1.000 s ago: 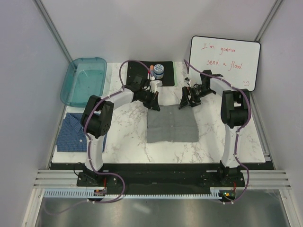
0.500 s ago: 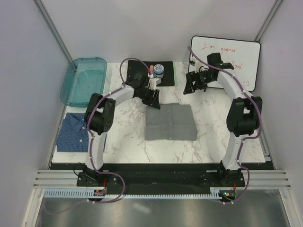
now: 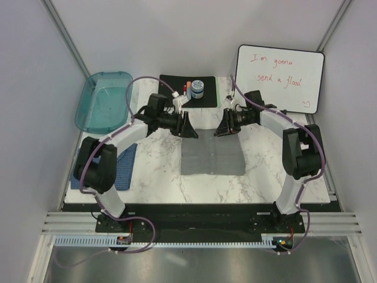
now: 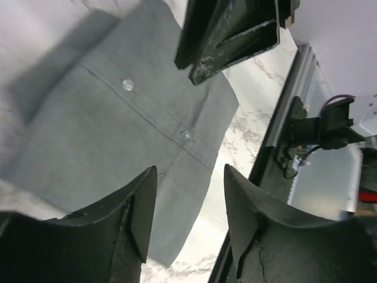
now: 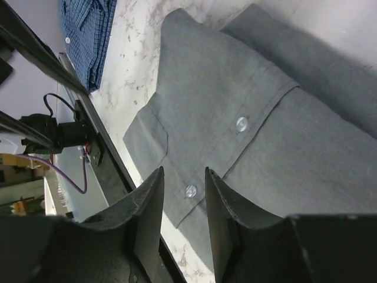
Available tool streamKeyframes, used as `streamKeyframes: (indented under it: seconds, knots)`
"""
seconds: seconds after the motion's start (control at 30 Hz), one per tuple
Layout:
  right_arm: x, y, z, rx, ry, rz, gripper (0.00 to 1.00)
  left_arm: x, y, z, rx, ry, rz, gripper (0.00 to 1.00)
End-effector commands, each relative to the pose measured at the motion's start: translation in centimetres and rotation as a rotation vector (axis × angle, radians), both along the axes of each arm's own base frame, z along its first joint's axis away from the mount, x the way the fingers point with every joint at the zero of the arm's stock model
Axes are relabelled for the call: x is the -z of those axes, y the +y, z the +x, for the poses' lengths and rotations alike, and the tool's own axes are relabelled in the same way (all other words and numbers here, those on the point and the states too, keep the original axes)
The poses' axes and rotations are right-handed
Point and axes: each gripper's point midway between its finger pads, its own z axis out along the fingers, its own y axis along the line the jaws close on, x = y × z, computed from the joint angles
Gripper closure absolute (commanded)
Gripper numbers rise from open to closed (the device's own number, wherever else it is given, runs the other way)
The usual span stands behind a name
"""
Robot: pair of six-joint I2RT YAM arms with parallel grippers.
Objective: Fold and stack the long sleeve shirts
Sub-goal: Fold the shirt
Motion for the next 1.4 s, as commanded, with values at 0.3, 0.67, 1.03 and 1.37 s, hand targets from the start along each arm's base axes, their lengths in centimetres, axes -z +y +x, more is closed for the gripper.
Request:
streamKeyframes:
  seconds: [0.3, 0.67, 1.03, 1.37]
  knots:
    - [8.2, -2.1, 7.4, 0.103, 0.060, 0.012, 0.62, 12.7, 0.7, 6.8, -0.159, 0.396, -0.035, 0.46]
    - [-8.4, -1.2, 6.0, 0.114, -0.149, 0.203, 0.21, -2.6, 1.4, 1.9, 0.012, 0.068, -0.163, 0.01]
    - [-10.6, 4.1, -9.1, 0.097, 0.110, 0.562, 0.02, -1.6, -3.1, -11.9, 0.146, 0.335, -0.298, 0.01]
    - [2.9, 3.8, -8.3, 0.153, 0.327, 0.358, 0.02, 9.4, -2.2, -7.5, -0.071, 0.579, -0.161, 0.01]
